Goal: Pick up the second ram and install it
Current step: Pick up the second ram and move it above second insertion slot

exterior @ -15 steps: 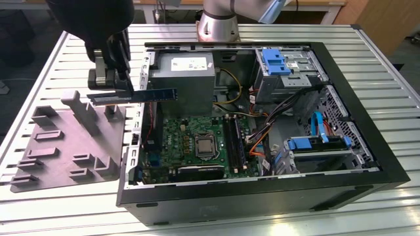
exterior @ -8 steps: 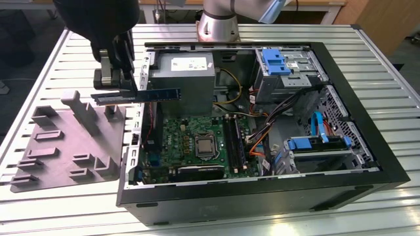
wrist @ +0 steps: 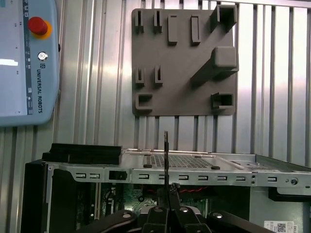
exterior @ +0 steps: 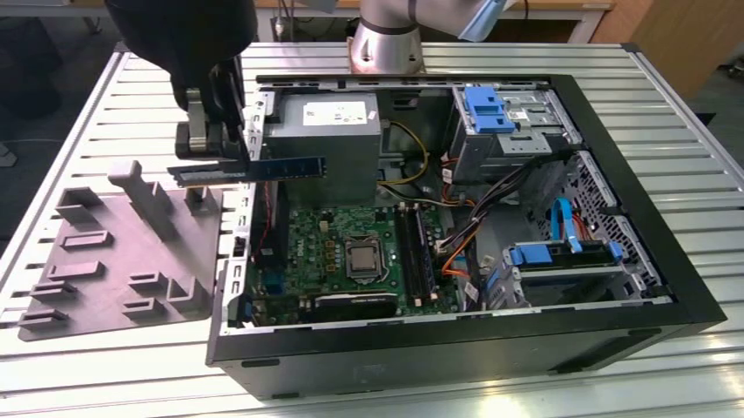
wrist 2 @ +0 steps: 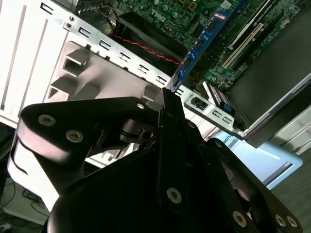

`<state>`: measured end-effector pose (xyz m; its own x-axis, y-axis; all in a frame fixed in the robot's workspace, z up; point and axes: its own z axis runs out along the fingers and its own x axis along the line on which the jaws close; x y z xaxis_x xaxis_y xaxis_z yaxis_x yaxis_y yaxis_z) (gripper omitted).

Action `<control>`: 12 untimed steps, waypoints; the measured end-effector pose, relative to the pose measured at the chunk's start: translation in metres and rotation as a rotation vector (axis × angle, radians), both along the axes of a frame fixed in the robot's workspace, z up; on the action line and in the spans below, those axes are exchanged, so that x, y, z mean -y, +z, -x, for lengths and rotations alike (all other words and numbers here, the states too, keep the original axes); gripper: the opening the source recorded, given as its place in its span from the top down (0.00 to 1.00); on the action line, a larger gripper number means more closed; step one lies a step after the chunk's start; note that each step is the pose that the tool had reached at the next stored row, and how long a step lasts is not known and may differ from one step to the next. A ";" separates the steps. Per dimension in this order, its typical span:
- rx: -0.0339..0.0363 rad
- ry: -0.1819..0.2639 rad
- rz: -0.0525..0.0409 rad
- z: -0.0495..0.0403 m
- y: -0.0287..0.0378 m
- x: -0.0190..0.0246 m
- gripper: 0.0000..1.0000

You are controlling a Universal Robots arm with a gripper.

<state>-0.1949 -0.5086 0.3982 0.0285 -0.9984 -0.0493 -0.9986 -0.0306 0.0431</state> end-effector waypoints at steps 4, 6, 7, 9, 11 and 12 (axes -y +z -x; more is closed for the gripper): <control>0.0000 0.000 0.0000 -0.0024 -0.0006 0.0000 0.88; 0.0000 0.000 0.0000 -0.0034 -0.0008 -0.0001 0.88; 0.0000 0.000 0.0001 -0.0038 -0.0009 -0.0001 0.88; 0.0000 0.000 0.0001 -0.0041 -0.0009 -0.0001 0.88; -0.0001 0.000 0.0001 -0.0042 -0.0009 -0.0001 0.88; 0.0000 0.000 0.0001 -0.0042 -0.0010 -0.0001 0.88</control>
<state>-0.1907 -0.5085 0.3972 0.0285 -0.9984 -0.0492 -0.9986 -0.0306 0.0431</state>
